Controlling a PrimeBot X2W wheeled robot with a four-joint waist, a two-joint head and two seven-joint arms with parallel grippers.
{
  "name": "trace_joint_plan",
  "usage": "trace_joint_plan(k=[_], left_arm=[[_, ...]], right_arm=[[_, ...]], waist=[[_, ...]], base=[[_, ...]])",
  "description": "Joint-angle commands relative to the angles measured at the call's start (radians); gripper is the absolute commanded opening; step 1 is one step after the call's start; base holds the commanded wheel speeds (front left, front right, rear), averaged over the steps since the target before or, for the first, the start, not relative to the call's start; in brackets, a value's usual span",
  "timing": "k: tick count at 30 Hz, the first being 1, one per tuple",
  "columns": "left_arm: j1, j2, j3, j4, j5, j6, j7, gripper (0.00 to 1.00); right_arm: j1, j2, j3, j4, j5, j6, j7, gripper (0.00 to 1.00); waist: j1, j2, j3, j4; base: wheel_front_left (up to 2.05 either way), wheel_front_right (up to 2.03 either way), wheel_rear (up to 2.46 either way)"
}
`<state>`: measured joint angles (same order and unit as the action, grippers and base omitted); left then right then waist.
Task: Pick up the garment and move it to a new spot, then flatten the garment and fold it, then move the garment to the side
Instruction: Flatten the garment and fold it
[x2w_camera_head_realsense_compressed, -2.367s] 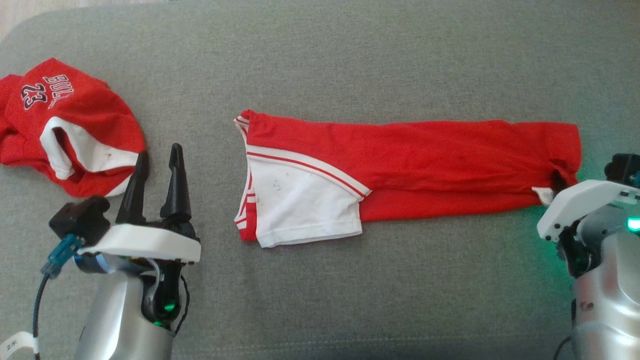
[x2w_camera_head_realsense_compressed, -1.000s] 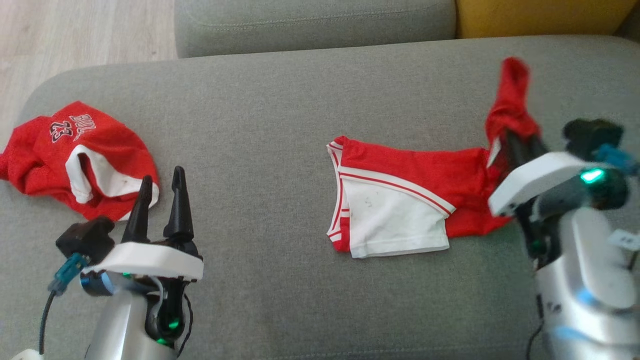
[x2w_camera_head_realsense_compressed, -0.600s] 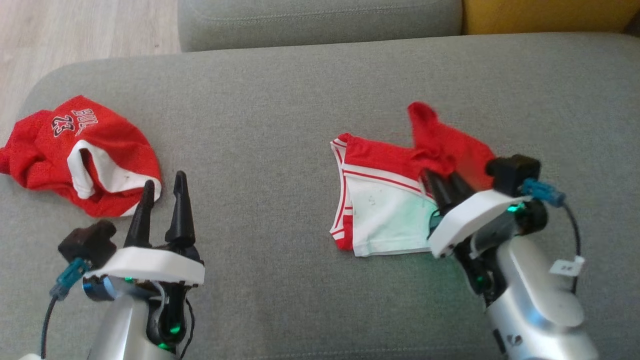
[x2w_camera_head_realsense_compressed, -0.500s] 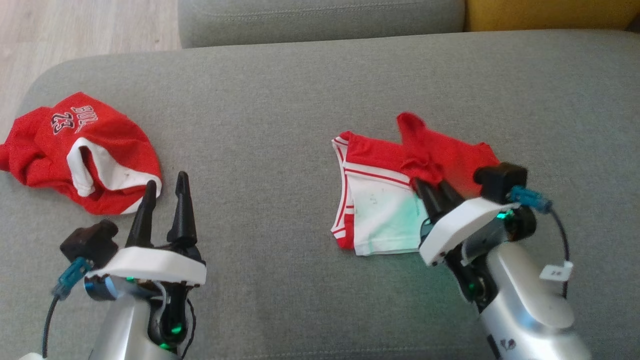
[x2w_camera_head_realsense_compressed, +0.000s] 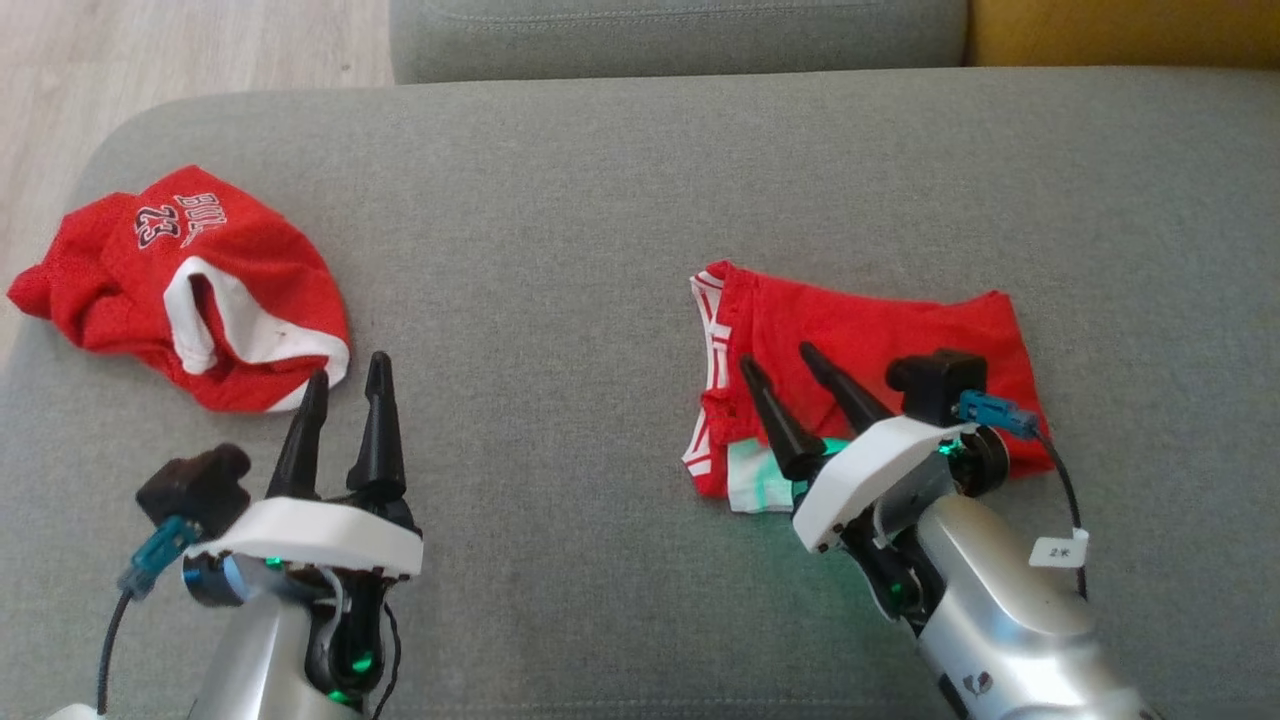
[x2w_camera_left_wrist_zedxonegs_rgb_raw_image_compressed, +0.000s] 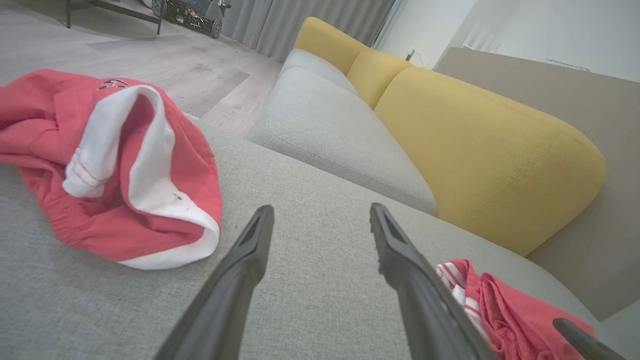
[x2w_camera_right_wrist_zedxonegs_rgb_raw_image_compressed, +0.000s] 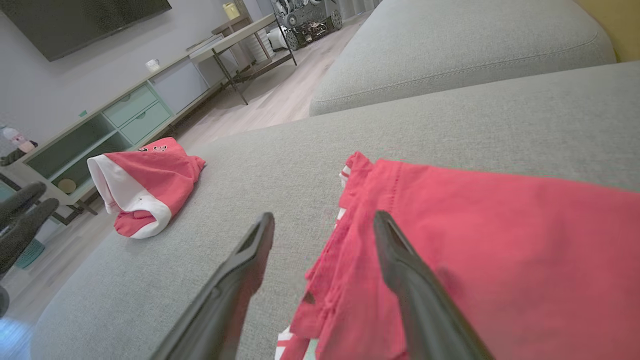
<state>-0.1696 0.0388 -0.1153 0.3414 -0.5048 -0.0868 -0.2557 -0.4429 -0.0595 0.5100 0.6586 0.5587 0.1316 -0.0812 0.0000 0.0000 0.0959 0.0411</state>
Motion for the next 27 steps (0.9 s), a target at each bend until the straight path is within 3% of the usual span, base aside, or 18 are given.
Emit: trace_joint_plan(k=[1,8,15,20,27], left_arm=[[-0.038,0.011,0.031,-0.027,-0.003,0.005,-0.006,1.0],[-0.024,0.011,0.037,-0.03,-0.007,0.011,-0.006,1.0],[-0.013,0.011,0.039,-0.064,-0.011,0.019,-0.006,1.0],[-0.014,0.011,0.022,-0.091,-0.021,0.022,-0.006,1.0],[0.002,0.011,-0.018,-0.113,-0.045,0.036,-0.006,1.0]], right_arm=[[-0.033,0.009,0.02,-0.021,0.011,-0.001,-0.014,1.0],[-0.078,0.009,-0.009,0.003,-0.007,-0.001,-0.038,1.0],[-0.122,0.009,-0.206,0.015,-0.254,-0.001,-0.055,1.0],[-0.072,-0.038,-0.317,-0.068,-0.409,-0.001,-0.081,1.0],[0.065,-0.114,-0.401,-0.199,-0.45,-0.001,-0.131,1.0]], waist=[[0.0,0.0,-0.003,-0.001],[0.0,0.0,-0.028,-0.02],[0.0,0.0,-0.04,-0.058],[0.0,0.0,-0.038,-0.074],[0.0,0.0,-0.032,-0.074]], base=[[0.0,0.0,0.0],[0.0,0.0,0.0],[0.0,0.0,0.0],[0.0,0.0,0.0],[0.0,0.0,0.0]])
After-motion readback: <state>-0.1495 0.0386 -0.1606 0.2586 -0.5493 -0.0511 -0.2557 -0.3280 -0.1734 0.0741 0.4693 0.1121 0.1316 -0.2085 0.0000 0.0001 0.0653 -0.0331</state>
